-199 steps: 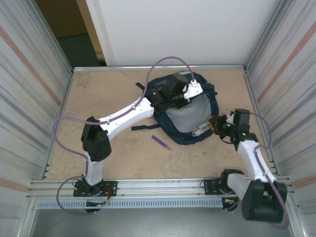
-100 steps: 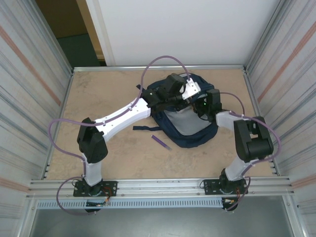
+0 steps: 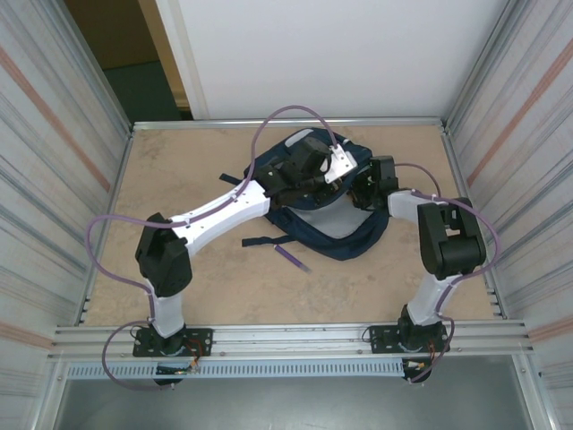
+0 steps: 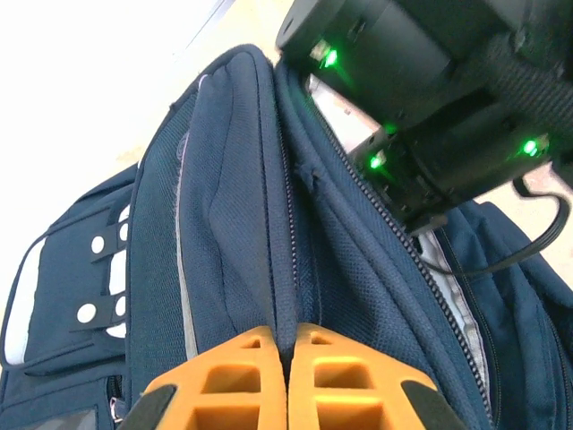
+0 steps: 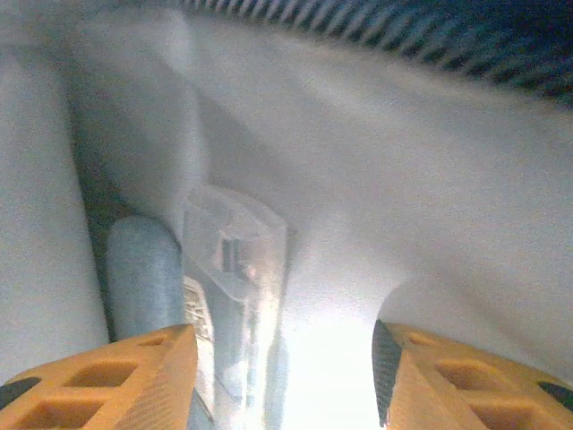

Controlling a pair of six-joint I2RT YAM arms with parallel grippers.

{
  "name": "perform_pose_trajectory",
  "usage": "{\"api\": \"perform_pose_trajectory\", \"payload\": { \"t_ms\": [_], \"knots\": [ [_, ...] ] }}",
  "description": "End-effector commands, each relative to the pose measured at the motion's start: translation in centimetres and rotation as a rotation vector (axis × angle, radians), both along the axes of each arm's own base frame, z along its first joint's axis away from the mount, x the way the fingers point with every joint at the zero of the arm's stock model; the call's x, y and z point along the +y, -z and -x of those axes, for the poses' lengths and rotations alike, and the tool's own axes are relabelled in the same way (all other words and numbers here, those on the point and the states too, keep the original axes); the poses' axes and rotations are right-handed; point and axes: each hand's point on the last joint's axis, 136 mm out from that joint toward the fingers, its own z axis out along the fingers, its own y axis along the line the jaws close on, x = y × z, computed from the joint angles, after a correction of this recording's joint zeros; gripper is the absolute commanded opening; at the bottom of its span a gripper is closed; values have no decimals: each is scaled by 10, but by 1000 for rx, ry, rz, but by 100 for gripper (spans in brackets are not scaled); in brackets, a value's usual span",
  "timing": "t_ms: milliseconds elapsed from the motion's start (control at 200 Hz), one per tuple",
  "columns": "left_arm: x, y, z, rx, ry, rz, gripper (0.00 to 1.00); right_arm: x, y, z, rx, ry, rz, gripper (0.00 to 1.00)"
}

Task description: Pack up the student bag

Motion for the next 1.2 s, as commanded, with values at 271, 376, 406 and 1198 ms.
{"api": "perform_pose_trajectory", "payload": {
  "t_ms": [271,376,406,1198],
  "knots": [
    [9,-8,-24,-32,-26,132,0,-32,-52,86,-24,-286,197,55],
    [5,10,-25,14,-29,133,0,-28,-54,129,-38,-422,317,56],
    [5,12,-24,23,-28,139,0,-26,-48,145,-27,-467,373,56],
    [3,67,-27,348,-63,283,0,153,5,238,-307,-1240,929,54]
  ]
}}
